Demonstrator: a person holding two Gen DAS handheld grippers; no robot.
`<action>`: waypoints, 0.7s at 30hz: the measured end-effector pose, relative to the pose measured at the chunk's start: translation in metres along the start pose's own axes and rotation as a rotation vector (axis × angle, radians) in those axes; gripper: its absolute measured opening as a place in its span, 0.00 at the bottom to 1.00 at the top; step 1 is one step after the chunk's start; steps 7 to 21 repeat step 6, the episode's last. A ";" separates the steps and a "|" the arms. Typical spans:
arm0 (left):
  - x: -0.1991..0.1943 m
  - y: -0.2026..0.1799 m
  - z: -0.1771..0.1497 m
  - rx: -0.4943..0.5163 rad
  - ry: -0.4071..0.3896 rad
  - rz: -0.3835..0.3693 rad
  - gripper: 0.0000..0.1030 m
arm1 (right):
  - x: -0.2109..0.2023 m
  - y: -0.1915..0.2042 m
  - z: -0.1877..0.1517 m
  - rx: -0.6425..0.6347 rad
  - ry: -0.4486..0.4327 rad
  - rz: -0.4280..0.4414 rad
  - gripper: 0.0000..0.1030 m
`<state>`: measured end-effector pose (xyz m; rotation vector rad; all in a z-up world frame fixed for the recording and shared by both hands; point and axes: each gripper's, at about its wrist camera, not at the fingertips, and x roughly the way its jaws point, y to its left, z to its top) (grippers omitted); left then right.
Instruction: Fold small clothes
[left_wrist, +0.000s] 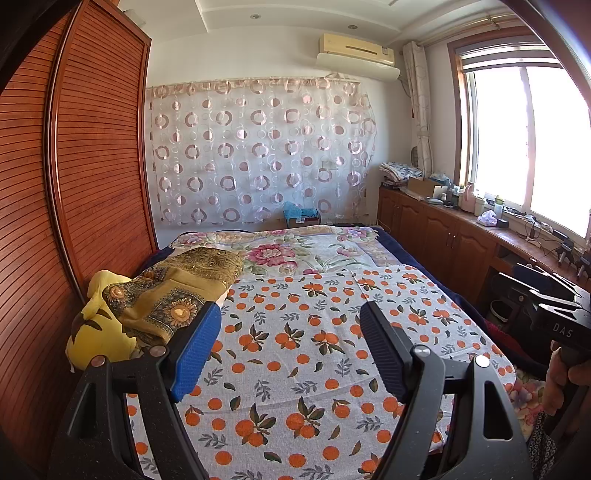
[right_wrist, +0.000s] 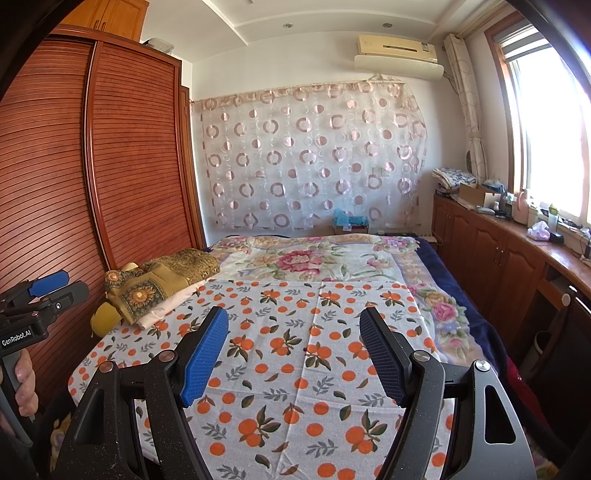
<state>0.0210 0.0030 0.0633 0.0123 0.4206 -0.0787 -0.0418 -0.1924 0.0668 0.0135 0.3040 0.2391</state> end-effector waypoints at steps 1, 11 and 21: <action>0.000 0.000 0.000 0.000 -0.001 0.000 0.76 | 0.000 0.000 -0.001 0.000 0.000 0.000 0.73; 0.000 0.000 -0.001 0.000 0.000 0.000 0.76 | 0.000 0.000 0.000 -0.001 0.000 0.001 0.73; 0.000 0.000 -0.001 0.000 0.000 0.000 0.76 | 0.000 0.000 0.000 -0.001 0.000 0.001 0.73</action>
